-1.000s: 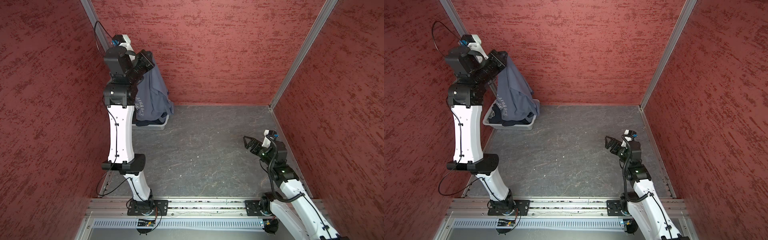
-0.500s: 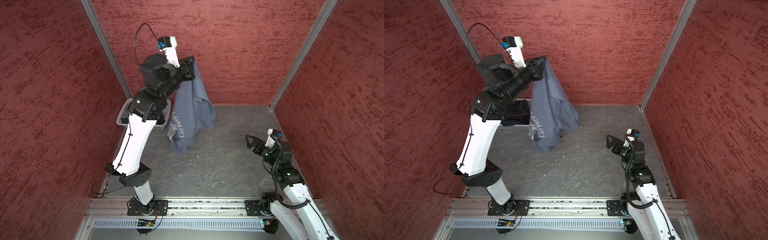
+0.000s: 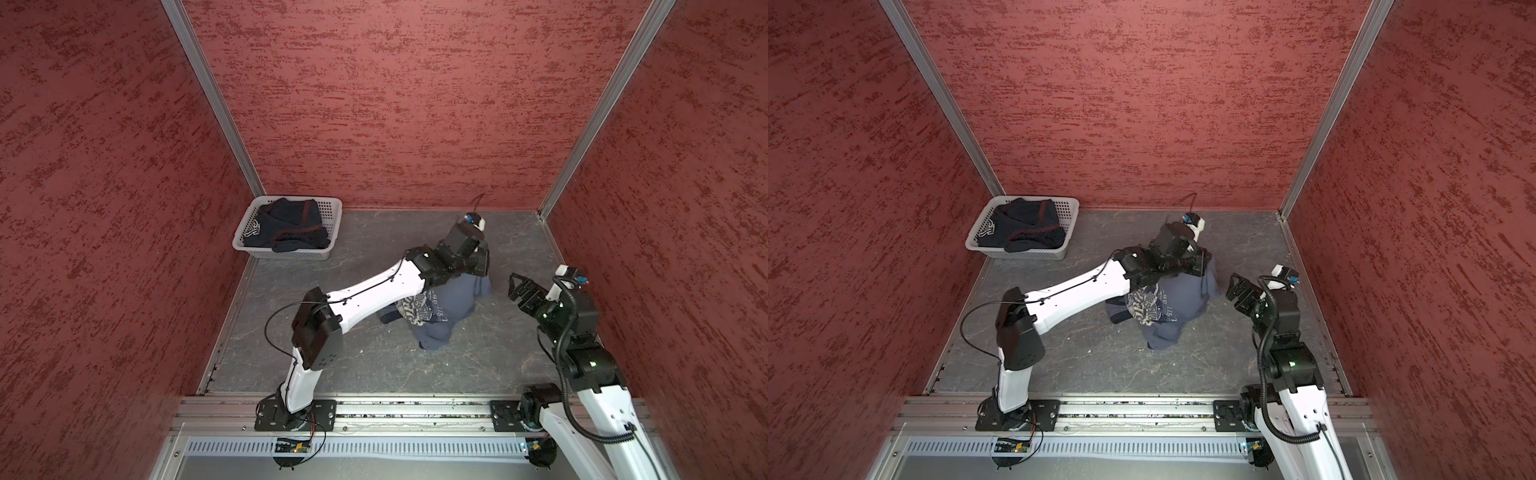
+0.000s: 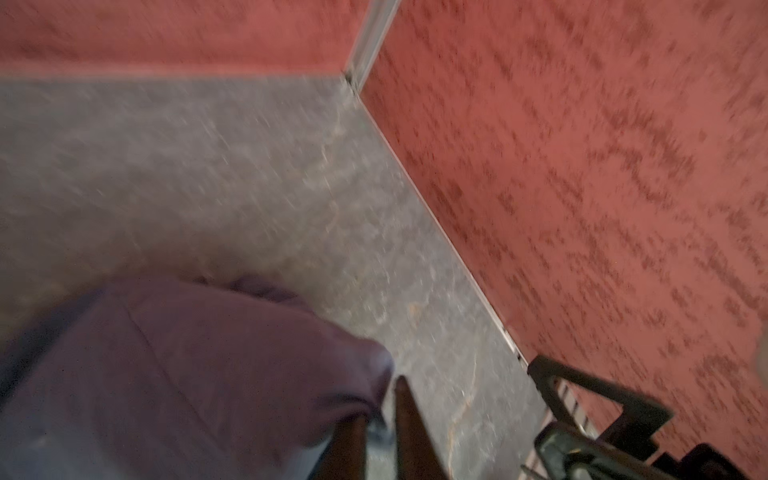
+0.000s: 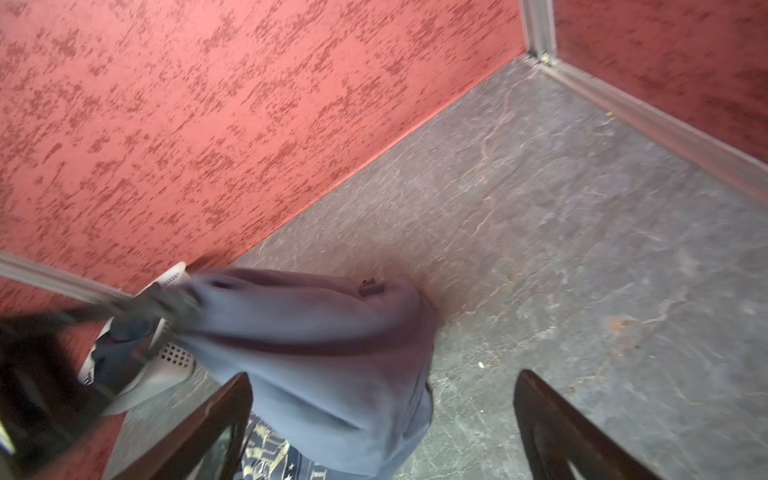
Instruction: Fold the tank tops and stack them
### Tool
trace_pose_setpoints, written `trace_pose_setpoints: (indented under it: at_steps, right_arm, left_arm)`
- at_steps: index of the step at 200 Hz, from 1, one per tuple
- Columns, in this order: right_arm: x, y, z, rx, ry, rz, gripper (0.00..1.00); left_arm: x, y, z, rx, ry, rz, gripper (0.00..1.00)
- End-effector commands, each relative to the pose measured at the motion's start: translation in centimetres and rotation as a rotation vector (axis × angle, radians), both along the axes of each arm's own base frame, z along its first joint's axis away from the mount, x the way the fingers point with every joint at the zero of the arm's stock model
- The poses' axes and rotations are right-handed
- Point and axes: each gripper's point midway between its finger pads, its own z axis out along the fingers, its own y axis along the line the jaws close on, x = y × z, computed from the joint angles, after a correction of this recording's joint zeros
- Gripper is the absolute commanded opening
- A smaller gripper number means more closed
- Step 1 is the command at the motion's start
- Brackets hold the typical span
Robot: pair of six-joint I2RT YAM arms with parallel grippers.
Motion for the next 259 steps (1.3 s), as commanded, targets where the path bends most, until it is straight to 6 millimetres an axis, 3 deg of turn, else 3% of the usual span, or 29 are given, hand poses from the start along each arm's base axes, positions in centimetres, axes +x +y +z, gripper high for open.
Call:
trace_pose_setpoints:
  at_steps: [1,12,26,47,72,100,120,150,173,219,244,259]
  right_arm:
    - [-0.4,-1.2,0.4,-0.019,0.006,-0.066,0.99]
    - [-0.3,-1.0,0.0,-0.022,0.018,-0.055,0.99]
    - [0.0,-0.7,-0.8,-0.019,0.039,-0.040,0.99]
    - [0.6,0.0,-2.0,-0.004,0.066,-0.006,0.99]
    - [1.5,0.8,-3.6,0.021,0.114,0.023,0.99]
    - [2.1,0.6,-6.4,0.023,0.213,-0.005,0.98]
    - [2.1,0.1,-8.1,0.022,0.276,-0.040,0.98]
    - [1.7,0.4,-9.8,0.041,0.319,-0.036,0.98]
    - [1.2,-0.2,-11.2,0.031,0.360,-0.064,0.98]
    - [1.5,0.2,-14.2,0.019,0.411,-0.042,0.98]
    - [2.2,0.6,-15.8,0.019,0.450,-0.023,0.97]
    - [2.8,1.1,-16.3,0.022,0.458,0.008,0.92]
  left_arm:
    - [-1.3,0.4,4.2,-0.036,-0.029,-0.036,0.58]
    - [-1.3,2.3,3.9,0.014,-0.034,0.006,0.72]
    - [-0.7,5.7,3.1,0.056,-0.010,0.083,0.81]
    - [0.5,11.9,0.8,0.098,0.060,0.213,0.84]
    - [2.3,19.3,-3.6,0.151,0.175,0.378,0.89]
    - [4.7,24.6,-8.8,0.209,0.303,0.492,0.95]
    - [6.1,25.4,-11.9,0.244,0.370,0.503,0.96]
    - [7.4,24.4,-15.9,0.282,0.445,0.479,0.95]
    - [7.5,23.6,-18.4,0.295,0.503,0.470,0.88]
    - [7.1,20.5,-19.6,0.217,0.531,0.382,0.72]
    - [7.0,19.7,-19.8,0.200,0.541,0.361,0.57]
    - [7.1,19.5,-19.7,0.189,0.542,0.355,0.48]
